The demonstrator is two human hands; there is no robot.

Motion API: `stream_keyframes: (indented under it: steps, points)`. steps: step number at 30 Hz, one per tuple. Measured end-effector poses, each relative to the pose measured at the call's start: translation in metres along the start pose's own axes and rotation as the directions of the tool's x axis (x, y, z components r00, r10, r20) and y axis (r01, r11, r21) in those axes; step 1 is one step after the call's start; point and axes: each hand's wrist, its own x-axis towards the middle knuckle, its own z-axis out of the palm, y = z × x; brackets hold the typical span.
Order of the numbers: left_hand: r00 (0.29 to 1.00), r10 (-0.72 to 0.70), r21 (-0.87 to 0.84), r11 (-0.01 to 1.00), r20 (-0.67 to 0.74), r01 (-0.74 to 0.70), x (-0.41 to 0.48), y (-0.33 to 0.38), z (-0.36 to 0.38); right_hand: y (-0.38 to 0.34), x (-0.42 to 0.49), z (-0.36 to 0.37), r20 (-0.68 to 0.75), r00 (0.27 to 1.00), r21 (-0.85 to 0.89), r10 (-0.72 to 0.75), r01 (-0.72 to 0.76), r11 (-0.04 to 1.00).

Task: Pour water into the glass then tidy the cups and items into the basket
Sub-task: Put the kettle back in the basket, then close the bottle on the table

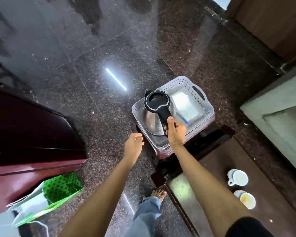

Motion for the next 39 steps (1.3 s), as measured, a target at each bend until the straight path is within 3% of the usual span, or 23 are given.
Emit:
stream_keyframes:
  steps: [14,19,22,25,28,31,34,39]
  points:
    - [0.999,0.039,0.085,0.996,0.007,-0.039,0.010,0.002,0.008,0.020,0.024,0.026,0.050,0.998,0.089,0.023,-0.028,0.996]
    - [0.998,0.035,0.113,0.993,0.045,-0.040,0.004,0.006,0.018,0.008,0.022,0.008,0.194,0.981,-0.078,0.009,0.006,0.997]
    - [0.995,0.046,0.119,0.991,0.086,-0.056,-0.005,0.007,0.032,0.000,0.017,-0.006,0.288,0.954,-0.186,0.082,-0.028,0.982]
    - [0.987,0.050,0.141,0.987,0.150,-0.072,-0.019,0.012,0.050,-0.007,0.009,-0.025,0.298,0.949,-0.260,0.103,-0.023,0.965]
    - [0.973,0.082,0.199,0.972,0.217,-0.127,-0.033,0.012,0.071,-0.007,-0.009,-0.056,0.195,0.980,-0.195,0.048,-0.009,0.981]
    - [0.941,0.113,0.263,0.943,0.319,-0.203,-0.051,0.007,0.098,0.005,-0.039,-0.101,-0.001,0.998,-0.154,-0.055,0.055,0.987]
    - [0.906,0.110,0.274,0.932,0.409,-0.237,-0.077,0.002,0.124,0.019,-0.074,-0.150,-0.207,0.970,-0.172,-0.127,0.092,0.981]
    - [0.815,0.064,0.375,0.865,0.576,-0.333,-0.126,-0.020,0.169,0.056,-0.145,-0.231,-0.432,0.900,-0.217,-0.063,-0.036,0.976]
